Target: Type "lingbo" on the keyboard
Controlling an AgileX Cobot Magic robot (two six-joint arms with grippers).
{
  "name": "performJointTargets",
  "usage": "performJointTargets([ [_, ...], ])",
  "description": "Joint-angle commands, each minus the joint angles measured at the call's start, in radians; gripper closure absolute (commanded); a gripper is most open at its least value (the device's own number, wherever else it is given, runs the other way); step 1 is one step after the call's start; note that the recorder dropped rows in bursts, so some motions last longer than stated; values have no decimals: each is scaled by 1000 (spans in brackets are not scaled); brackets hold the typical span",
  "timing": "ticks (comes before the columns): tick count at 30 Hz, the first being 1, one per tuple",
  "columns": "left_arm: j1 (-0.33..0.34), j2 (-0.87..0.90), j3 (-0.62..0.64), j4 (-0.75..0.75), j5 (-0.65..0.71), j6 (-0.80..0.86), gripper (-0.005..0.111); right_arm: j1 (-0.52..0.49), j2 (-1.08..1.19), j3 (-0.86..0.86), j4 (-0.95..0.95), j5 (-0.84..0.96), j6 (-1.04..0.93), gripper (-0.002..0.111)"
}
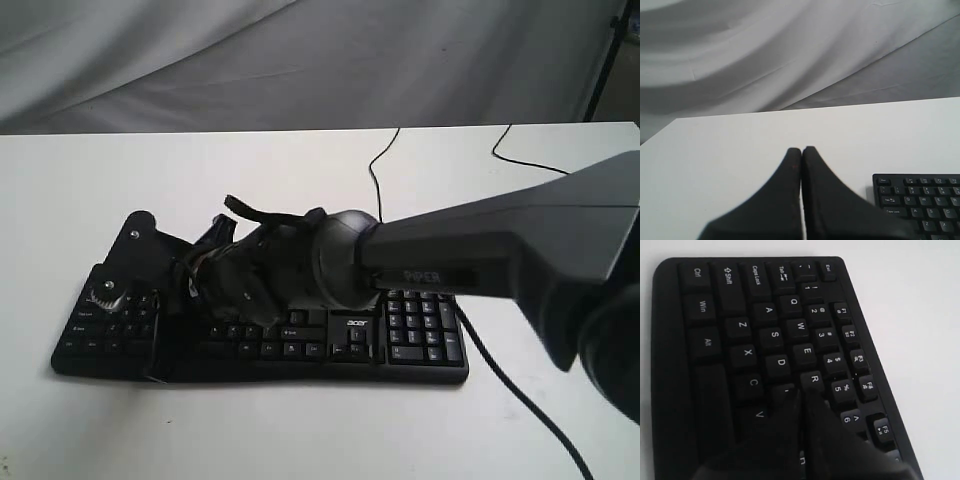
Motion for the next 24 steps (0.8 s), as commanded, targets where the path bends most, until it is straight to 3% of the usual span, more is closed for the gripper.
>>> performJointTargets([
  [1, -4, 3, 5, -1, -4, -3, 106, -8, 11, -6, 0, -23, -9, 108],
  [24, -4, 3, 5, -1, -4, -3, 106, -8, 55, -6, 11, 22, -35, 108],
])
